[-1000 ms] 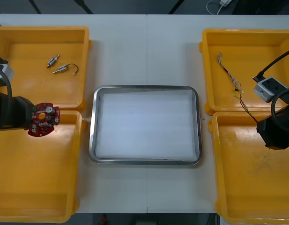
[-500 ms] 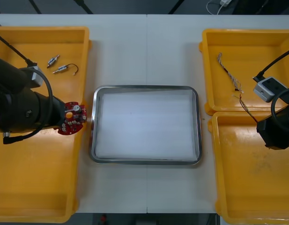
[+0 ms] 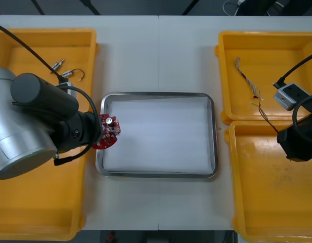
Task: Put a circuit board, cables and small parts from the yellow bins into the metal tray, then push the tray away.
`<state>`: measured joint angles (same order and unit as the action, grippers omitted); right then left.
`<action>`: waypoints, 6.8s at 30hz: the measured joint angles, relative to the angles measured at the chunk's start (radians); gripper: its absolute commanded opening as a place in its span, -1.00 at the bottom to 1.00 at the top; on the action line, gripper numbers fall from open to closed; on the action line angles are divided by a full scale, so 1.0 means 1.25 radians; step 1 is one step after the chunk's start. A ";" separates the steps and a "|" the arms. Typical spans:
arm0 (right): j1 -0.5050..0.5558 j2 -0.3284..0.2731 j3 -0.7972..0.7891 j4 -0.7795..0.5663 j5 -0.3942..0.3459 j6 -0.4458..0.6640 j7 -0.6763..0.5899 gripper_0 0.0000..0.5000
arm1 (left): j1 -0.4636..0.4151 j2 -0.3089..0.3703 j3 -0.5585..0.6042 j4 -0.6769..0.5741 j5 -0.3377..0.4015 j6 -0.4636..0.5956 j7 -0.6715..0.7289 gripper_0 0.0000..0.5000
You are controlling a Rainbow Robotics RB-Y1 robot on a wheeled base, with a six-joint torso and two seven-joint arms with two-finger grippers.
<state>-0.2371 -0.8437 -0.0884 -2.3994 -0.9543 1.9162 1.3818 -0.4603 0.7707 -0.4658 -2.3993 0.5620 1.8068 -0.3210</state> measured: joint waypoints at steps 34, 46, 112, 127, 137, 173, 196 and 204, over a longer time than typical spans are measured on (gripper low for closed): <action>0.000 0.000 0.000 0.000 0.000 0.000 0.000 -1.00 | -0.005 -0.143 -0.192 0.175 -0.179 -0.042 0.007 -1.00; 0.000 0.000 0.000 0.000 0.000 0.000 0.000 -1.00 | -0.005 -0.143 -0.204 0.215 -0.210 -0.087 0.021 -1.00; 0.000 0.000 0.000 0.000 0.000 0.000 0.000 -1.00 | -0.115 0.027 -0.058 0.036 -0.011 -0.018 0.066 0.98; -0.084 -0.001 0.113 0.002 -0.017 0.000 0.000 -1.00 | -0.191 0.198 0.125 0.094 0.212 -0.071 0.066 0.97; -0.250 0.005 0.340 0.004 -0.014 0.000 0.000 -1.00 | -0.191 0.265 0.209 0.264 0.235 -0.176 0.022 0.98; -0.496 0.197 0.865 0.319 0.234 -0.175 0.273 -1.00 | -0.254 0.246 0.275 0.901 0.323 -0.655 -0.828 1.00; -0.496 0.215 0.859 0.389 0.210 -0.203 0.273 1.00 | -0.403 0.082 0.208 1.176 0.377 -0.706 -1.143 1.00; -0.496 0.215 0.713 0.338 0.140 -0.088 0.273 1.00 | -0.410 0.082 0.118 1.179 0.377 -0.671 -1.165 1.00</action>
<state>-0.8568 -0.5753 0.8033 -1.9768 -0.7789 1.8060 1.7226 -0.9726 0.8729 -0.3187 -0.9259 1.0331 0.9684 -1.7778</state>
